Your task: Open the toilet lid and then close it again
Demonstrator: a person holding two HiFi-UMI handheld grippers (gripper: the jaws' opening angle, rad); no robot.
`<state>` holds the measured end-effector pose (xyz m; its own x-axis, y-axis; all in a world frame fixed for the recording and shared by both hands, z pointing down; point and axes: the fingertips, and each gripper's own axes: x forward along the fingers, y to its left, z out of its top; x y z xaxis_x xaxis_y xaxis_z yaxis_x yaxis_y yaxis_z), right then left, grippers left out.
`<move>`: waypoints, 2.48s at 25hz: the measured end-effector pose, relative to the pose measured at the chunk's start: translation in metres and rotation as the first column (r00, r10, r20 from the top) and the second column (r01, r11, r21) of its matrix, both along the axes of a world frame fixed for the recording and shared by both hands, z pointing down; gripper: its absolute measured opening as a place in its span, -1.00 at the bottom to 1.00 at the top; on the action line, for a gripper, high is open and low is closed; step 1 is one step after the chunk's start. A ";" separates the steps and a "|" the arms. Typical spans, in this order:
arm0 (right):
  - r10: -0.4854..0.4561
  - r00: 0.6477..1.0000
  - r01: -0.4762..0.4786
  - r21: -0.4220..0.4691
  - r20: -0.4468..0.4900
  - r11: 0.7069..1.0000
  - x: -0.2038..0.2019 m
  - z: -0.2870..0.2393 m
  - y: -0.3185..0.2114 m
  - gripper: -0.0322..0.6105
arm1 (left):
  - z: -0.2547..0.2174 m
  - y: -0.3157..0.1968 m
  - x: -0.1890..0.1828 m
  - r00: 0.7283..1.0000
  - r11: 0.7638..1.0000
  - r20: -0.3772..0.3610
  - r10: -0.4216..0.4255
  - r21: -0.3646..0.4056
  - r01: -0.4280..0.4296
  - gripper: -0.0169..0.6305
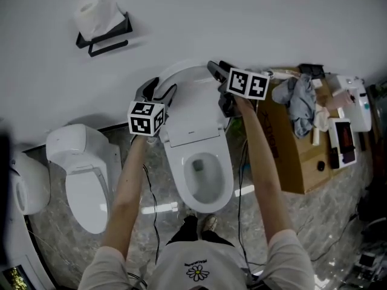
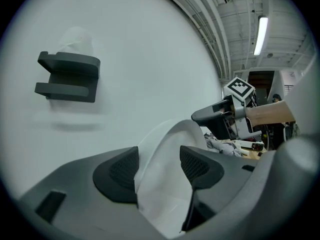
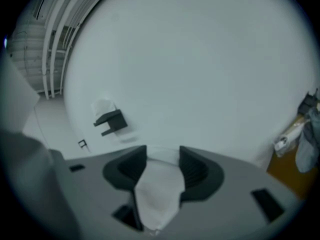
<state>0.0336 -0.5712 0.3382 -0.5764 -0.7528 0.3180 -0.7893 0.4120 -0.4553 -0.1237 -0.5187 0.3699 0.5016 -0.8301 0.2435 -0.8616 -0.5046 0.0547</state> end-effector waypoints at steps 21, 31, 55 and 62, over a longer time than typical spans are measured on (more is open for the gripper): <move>0.174 0.984 -0.167 0.160 -0.035 0.973 0.039 -0.048 0.048 -0.22 | -0.053 0.038 0.003 0.995 0.995 -0.097 -0.021 0.091 0.030 -0.06; 0.268 0.961 -0.206 0.465 -0.071 0.861 0.050 -0.133 0.201 -0.59 | -0.146 0.166 0.018 0.988 0.941 -0.155 -0.025 0.329 0.076 -0.67; 0.153 0.979 -0.090 0.394 -0.132 0.915 0.039 -0.071 0.366 -0.81 | -0.131 0.299 0.052 0.967 0.936 -0.187 -0.172 0.276 0.220 -0.87; 0.139 0.982 -0.078 0.403 -0.125 0.912 0.035 -0.071 0.337 -0.80 | -0.125 0.277 0.041 0.967 0.926 -0.135 -0.216 0.286 0.247 -0.87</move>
